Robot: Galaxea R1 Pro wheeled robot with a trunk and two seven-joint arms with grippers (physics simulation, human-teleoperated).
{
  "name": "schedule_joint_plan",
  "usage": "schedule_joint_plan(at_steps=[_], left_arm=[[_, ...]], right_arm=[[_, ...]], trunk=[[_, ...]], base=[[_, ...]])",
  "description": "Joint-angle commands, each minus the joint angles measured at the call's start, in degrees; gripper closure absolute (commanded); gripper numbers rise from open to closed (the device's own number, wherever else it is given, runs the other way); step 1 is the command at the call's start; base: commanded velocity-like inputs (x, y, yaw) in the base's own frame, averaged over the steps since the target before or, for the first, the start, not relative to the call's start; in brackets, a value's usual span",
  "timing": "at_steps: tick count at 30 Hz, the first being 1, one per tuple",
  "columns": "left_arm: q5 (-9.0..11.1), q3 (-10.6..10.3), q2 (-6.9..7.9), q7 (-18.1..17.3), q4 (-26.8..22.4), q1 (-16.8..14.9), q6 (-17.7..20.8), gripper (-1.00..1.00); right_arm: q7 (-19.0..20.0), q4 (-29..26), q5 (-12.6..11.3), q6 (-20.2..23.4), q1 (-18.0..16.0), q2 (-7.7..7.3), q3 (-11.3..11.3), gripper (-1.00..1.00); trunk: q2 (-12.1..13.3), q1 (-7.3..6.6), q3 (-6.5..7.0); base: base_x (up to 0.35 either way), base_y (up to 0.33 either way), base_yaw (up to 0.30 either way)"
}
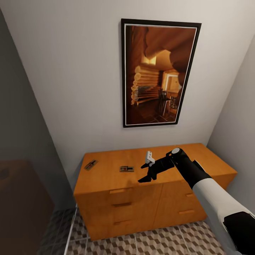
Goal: Take the four mousetraps from the cabinet in the bathroom and place them on the bathroom floor. Make sure all four end up on the same floor surface, and ensure that at least two of them are either under or directly next to the same bathroom sink.
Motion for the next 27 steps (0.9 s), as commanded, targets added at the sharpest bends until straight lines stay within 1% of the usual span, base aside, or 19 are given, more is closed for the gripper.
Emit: schedule_joint_plan(at_steps=[1, 13, 22, 27], left_arm=[[0.00, 0.00, 0.00, 0.00, 0.00, 0.03, -0.03, -1.00], [0.00, 0.00, 0.00, -0.04, 0.00, 0.08, -0.07, -1.00], [0.00, 0.00, 0.00, -0.09, 0.00, 0.08, -0.07, -1.00], [0.00, 0.00, 0.00, -0.09, 0.00, 0.08, -0.07, -1.00]], right_arm=[[-0.02, 0.00, -0.01, 0.00, 0.00, 0.00, 0.00, -1.00], [0.00, 0.00, 0.10, -0.03, 0.00, 0.00, 0.00, -1.00], [-0.04, 0.00, 0.22, 0.00, 0.00, 0.00, 0.00, -1.00], [-0.05, 0.00, 1.19, 0.00, 0.00, 0.02, 0.00, -1.00]], trunk=[[0.00, 0.00, -0.06], [0.00, 0.00, -0.18], [0.00, 0.00, -0.19], [0.00, 0.00, -0.19]], base=[[0.214, 0.000, 0.000], [0.282, 0.000, 0.000], [0.051, 0.000, 0.000], [0.018, 0.000, 0.000]])
